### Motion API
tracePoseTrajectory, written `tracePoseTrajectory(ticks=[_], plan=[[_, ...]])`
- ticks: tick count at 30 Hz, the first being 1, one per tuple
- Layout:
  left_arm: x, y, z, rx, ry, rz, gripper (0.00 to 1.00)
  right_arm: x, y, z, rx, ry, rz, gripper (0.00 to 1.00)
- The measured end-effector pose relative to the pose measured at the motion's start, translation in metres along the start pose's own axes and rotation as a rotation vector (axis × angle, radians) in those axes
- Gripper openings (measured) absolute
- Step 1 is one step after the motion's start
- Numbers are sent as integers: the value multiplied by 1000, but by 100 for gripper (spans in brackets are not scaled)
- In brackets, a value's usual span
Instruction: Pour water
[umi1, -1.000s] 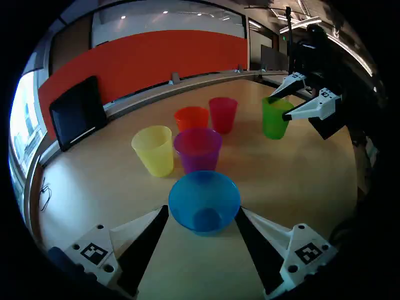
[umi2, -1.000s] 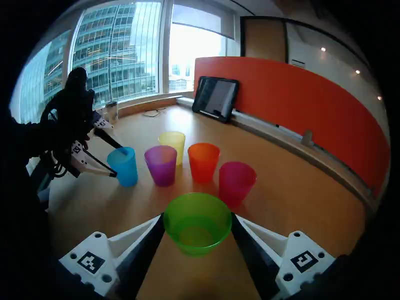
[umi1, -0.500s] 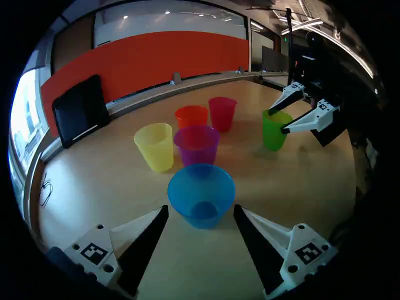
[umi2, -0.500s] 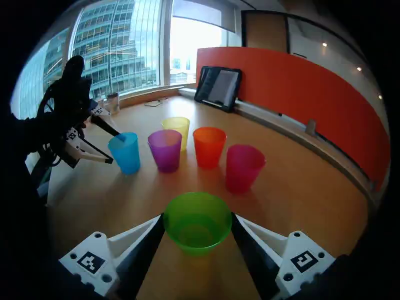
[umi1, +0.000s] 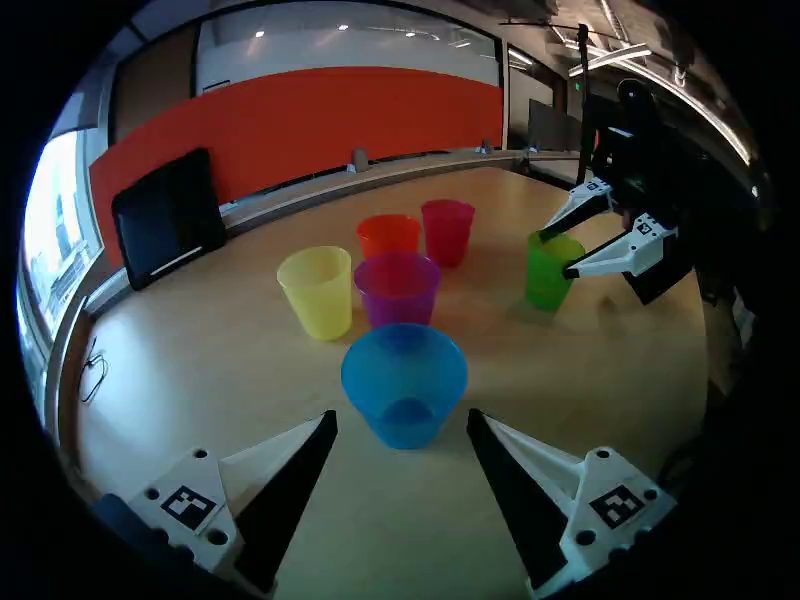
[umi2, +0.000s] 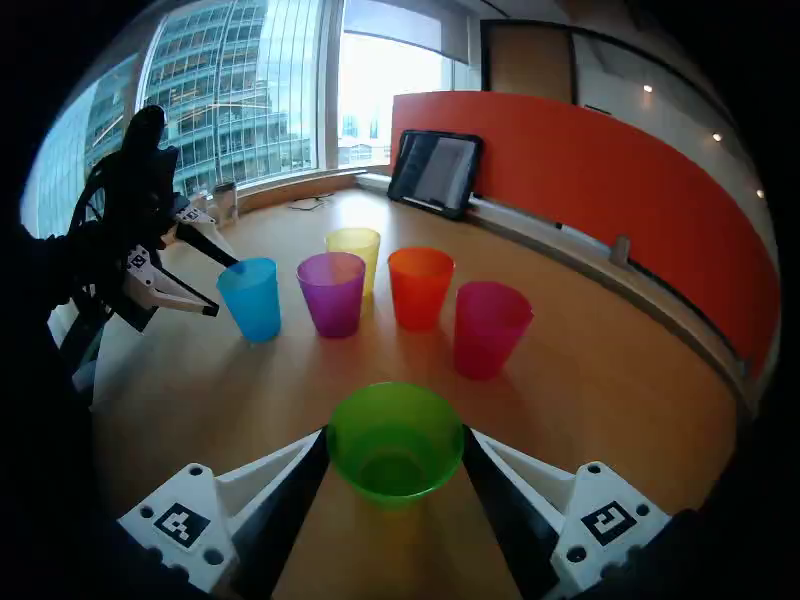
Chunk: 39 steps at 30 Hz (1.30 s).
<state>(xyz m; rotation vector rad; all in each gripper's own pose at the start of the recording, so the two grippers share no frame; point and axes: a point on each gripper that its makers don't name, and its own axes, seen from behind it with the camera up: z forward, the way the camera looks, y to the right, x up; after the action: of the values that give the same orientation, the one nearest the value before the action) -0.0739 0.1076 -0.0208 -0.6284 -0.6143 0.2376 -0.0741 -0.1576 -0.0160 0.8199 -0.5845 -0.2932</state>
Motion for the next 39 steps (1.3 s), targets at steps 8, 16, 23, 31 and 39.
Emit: tracePoseTrajectory(ticks=[8, 16, 23, 31, 39], plan=[[-1, 0, -5, 1, 3, -5, 97, -3, -1, -1, -10, -3, -4, 96], [-3, -5, -17, 22, 18, -15, 97, -6, -1, -6, -27, -1, 20, 100], [-4, -13, -31, 55, 49, -49, 97, -10, 0, -22, -50, 22, 42, 100], [-8, -22, -50, 106, 89, -81, 97, -16, 6, -47, -106, 61, 91, 100], [-1, -42, -73, 195, 152, -103, 97, -17, 17, -76, -204, 139, 160, 100]])
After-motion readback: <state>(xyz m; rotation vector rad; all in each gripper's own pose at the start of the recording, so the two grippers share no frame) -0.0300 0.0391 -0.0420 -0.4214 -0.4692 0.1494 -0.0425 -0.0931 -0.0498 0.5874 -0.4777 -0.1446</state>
